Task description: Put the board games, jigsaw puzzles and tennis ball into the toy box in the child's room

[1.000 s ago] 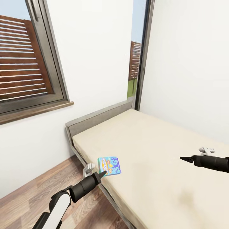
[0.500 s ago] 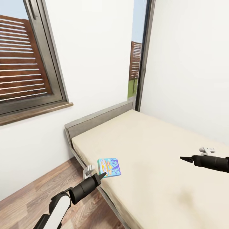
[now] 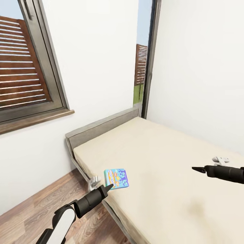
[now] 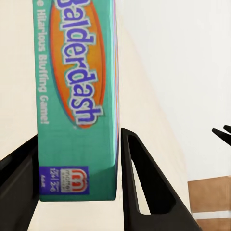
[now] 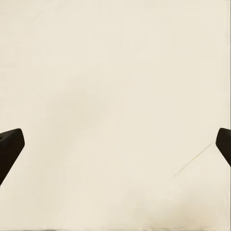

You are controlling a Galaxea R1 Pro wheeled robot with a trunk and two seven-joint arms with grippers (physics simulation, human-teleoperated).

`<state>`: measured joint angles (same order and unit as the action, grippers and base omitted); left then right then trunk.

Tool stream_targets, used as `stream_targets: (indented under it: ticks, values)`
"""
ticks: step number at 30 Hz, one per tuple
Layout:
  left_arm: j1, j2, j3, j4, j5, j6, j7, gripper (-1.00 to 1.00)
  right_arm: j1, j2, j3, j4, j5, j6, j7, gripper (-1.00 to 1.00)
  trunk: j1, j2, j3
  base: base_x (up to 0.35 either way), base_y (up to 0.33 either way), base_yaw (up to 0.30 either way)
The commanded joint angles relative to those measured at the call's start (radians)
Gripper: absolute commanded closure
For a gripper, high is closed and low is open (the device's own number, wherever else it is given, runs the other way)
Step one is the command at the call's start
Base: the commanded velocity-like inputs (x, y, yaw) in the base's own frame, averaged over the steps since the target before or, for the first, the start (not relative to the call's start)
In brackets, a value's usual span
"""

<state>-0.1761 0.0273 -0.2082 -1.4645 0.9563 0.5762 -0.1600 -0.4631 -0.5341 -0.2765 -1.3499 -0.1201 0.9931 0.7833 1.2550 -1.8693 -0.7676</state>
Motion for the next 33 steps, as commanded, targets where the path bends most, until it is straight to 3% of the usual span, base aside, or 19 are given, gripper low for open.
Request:
stream_targets:
  ticks: [1,33]
  values:
    - [0.0,0.001,0.0,-0.001,0.004,0.003,0.0,1.0,-0.001,0.0,-0.001,0.0,-0.007,0.008,-0.002,-1.0,0.0,0.0,-0.001,0.005,0.001,-0.199]
    - [0.0,-0.003,0.005,-0.002,0.013,0.009,-0.004,1.0,-0.001,-0.001,-0.001,0.0,-0.007,0.009,-0.002,-1.0,0.0,0.0,-0.001,0.001,0.0,-0.269]
